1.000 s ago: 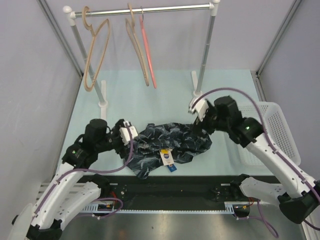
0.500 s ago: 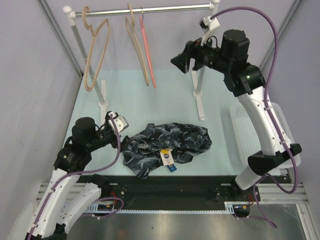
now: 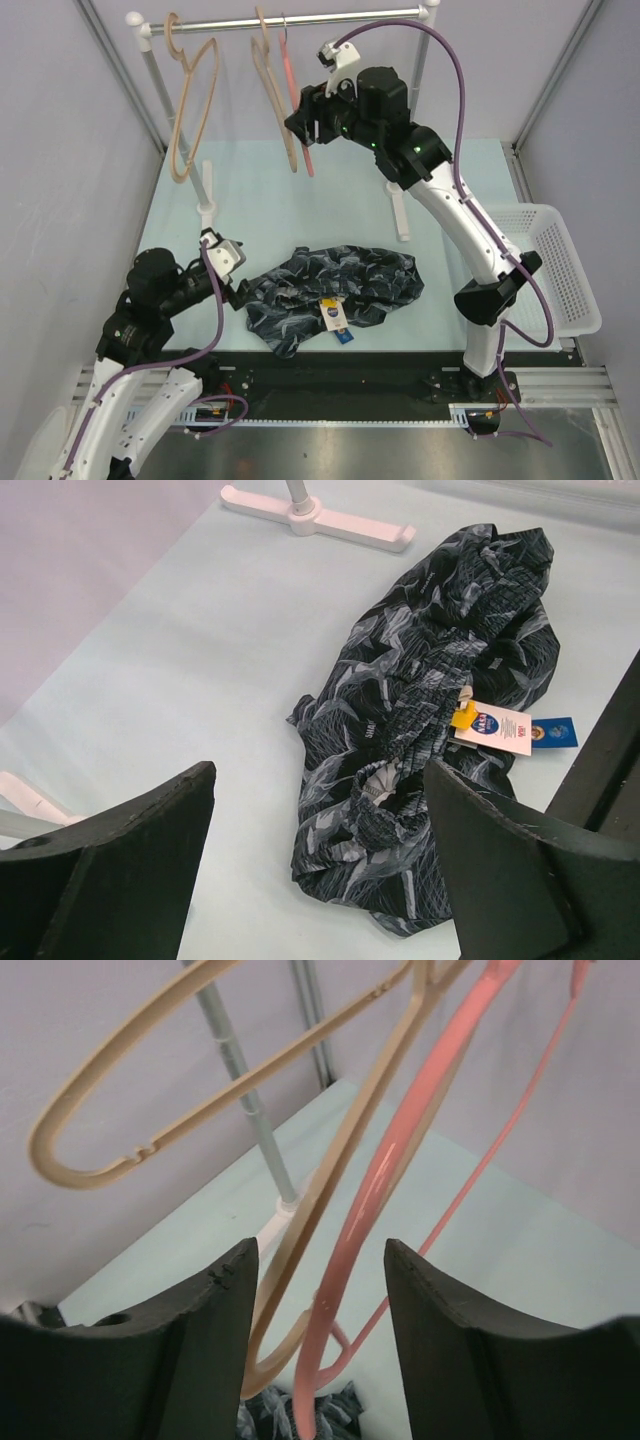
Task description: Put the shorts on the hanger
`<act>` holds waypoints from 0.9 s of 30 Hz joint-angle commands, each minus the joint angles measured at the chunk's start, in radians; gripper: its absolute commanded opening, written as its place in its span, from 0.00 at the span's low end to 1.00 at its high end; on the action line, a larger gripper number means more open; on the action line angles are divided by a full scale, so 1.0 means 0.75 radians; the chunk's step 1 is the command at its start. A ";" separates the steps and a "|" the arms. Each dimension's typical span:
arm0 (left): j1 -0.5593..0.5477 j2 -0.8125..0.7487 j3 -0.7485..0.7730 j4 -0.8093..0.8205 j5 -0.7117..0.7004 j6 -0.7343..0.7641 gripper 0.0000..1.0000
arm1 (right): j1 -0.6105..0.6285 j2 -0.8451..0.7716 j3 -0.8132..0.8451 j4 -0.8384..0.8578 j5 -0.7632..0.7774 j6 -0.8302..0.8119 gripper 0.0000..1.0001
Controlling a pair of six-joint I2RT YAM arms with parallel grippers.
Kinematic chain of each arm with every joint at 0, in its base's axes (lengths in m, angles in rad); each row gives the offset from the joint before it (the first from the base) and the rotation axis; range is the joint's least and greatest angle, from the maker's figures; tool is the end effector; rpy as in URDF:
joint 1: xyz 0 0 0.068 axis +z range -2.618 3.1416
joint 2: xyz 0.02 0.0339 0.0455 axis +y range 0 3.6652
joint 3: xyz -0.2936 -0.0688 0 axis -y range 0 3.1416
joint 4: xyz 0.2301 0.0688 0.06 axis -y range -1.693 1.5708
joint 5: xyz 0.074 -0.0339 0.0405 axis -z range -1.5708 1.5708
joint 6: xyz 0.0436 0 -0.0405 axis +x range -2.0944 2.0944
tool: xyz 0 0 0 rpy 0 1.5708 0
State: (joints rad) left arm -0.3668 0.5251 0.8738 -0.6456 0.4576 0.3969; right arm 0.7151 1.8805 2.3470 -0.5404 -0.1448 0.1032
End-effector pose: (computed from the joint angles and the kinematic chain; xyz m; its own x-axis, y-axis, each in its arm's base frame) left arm 0.0583 -0.0430 0.3626 0.0249 0.3619 -0.9319 0.7660 0.5921 0.2504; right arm 0.3015 0.2702 0.5416 -0.1335 0.0191 -0.9909 -0.7477 0.6543 0.1133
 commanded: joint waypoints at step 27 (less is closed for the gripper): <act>0.015 -0.019 -0.020 0.008 0.036 -0.014 0.90 | 0.030 0.131 0.035 0.125 0.547 -0.113 0.58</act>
State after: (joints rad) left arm -0.3649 0.5129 0.8658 -0.6491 0.4751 0.3923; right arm 0.7250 1.9881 2.3581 -0.4999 0.1562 0.0624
